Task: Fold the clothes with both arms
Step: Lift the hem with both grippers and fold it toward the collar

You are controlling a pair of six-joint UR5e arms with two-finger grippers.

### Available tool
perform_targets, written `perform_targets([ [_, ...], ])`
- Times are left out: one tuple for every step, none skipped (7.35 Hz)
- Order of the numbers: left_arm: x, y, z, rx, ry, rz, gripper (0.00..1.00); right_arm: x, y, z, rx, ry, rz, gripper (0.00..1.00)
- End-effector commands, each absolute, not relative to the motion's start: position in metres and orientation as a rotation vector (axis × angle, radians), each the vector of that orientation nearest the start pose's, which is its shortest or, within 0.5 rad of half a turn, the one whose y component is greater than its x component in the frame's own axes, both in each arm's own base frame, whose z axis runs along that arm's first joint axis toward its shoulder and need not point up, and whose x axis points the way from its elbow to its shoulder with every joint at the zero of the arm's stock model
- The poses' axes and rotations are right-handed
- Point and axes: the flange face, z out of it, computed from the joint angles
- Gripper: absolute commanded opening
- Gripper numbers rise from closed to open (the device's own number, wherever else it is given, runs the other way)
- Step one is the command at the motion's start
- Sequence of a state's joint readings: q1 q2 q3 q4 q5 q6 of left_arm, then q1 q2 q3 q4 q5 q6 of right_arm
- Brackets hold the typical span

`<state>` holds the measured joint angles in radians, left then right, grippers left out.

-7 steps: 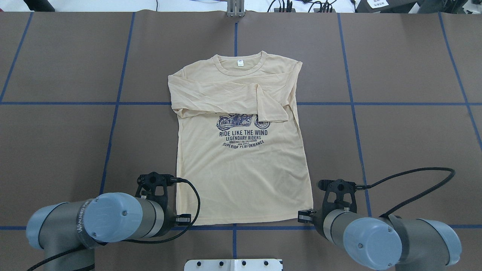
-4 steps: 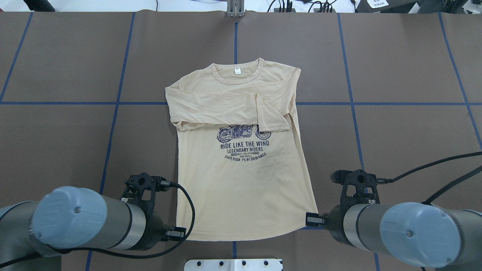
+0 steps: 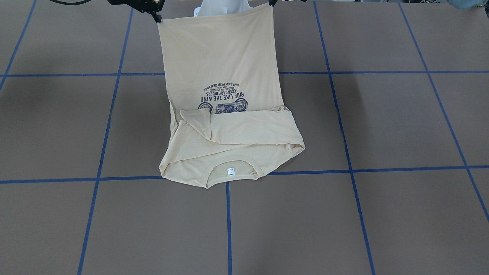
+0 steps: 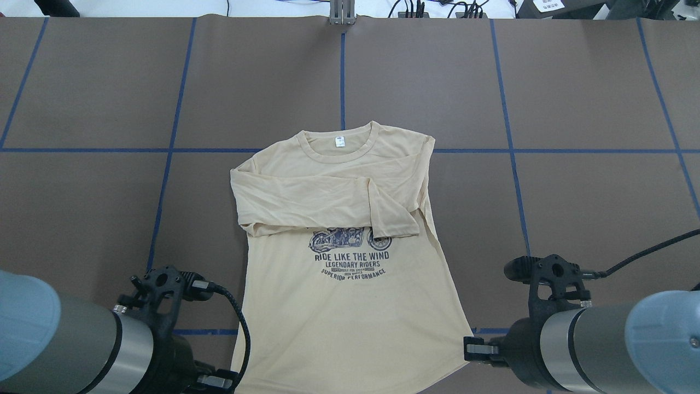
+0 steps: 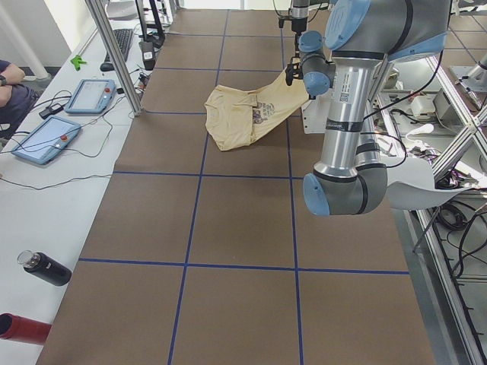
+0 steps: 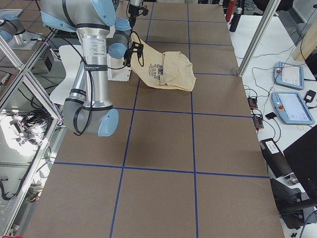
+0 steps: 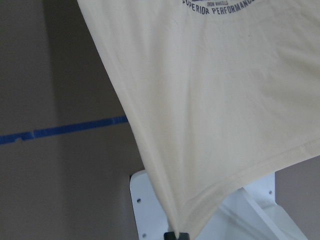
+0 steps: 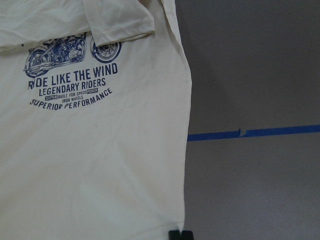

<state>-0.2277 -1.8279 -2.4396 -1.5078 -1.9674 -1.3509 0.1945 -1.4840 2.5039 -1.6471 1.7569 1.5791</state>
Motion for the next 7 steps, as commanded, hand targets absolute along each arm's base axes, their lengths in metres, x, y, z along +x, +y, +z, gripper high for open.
perform_targets([
  [0.42,-0.254,0.195,0.021,0.99,0.056,0.0,-0.374,-0.237,0.25,-0.017,-0.89,0.203,0.0],
  [0.409,-0.3,0.198,0.103,0.967,0.037,0.0,-0.379,-0.28,0.238,0.024,-0.908,0.281,0.0],
  [0.376,-0.334,0.19,0.157,0.98,-0.027,0.0,-0.372,-0.3,0.223,0.052,-0.938,0.319,0.0],
  [0.357,-0.348,0.183,0.188,0.992,-0.061,0.0,-0.362,-0.314,0.209,0.075,-0.965,0.349,0.0],
  [0.349,-0.358,0.184,0.206,0.987,-0.081,0.0,-0.357,-0.333,0.205,0.093,-0.965,0.385,0.0],
  [0.349,-0.366,0.188,0.21,0.972,-0.097,0.0,-0.376,-0.351,0.213,0.092,-0.932,0.403,0.0],
  [0.367,-0.383,0.194,0.229,0.933,-0.12,0.0,-0.385,-0.376,0.211,0.107,-0.917,0.43,0.0],
])
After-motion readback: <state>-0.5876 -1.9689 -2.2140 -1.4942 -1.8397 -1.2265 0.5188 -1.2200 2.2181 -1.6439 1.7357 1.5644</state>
